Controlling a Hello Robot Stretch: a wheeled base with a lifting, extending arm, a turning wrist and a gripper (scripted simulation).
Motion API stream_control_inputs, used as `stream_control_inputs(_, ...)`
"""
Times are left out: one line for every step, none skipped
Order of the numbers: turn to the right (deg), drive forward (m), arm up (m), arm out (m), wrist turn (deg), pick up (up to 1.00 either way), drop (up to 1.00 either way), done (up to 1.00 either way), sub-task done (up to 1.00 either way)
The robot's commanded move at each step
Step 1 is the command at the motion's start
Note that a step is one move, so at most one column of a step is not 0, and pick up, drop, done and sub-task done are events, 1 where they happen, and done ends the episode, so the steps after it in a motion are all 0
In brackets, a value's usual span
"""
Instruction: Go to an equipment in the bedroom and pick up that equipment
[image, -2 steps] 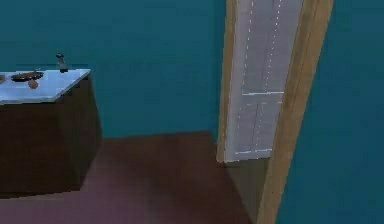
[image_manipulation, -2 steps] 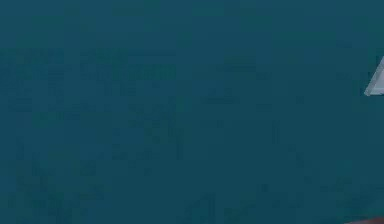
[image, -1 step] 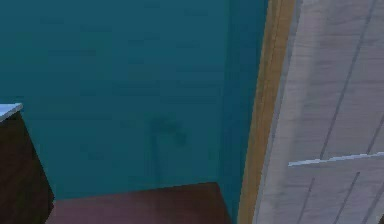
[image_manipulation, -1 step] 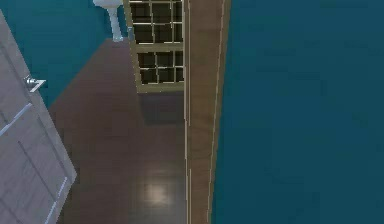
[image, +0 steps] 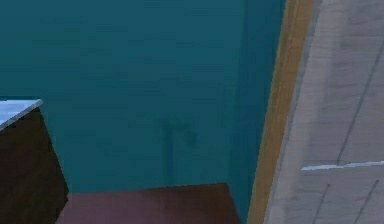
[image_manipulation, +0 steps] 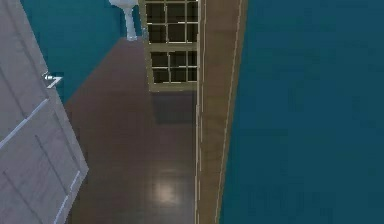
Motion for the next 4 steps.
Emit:
stream_control_inputs(0.0,0.10,0.00,0.00,0.0,0.00,0.00,0.00,0.00)
stream_control_inputs(45.0,0.00,0.00,0.00,0.0,0.00,0.00,0.00,0.00)
stream_control_inputs(15.0,0.00,0.00,0.00,0.0,0.00,0.00,0.00,0.00)
stream_control_inputs(0.0,0.80,0.00,0.00,0.0,0.00,0.00,0.00,0.00)
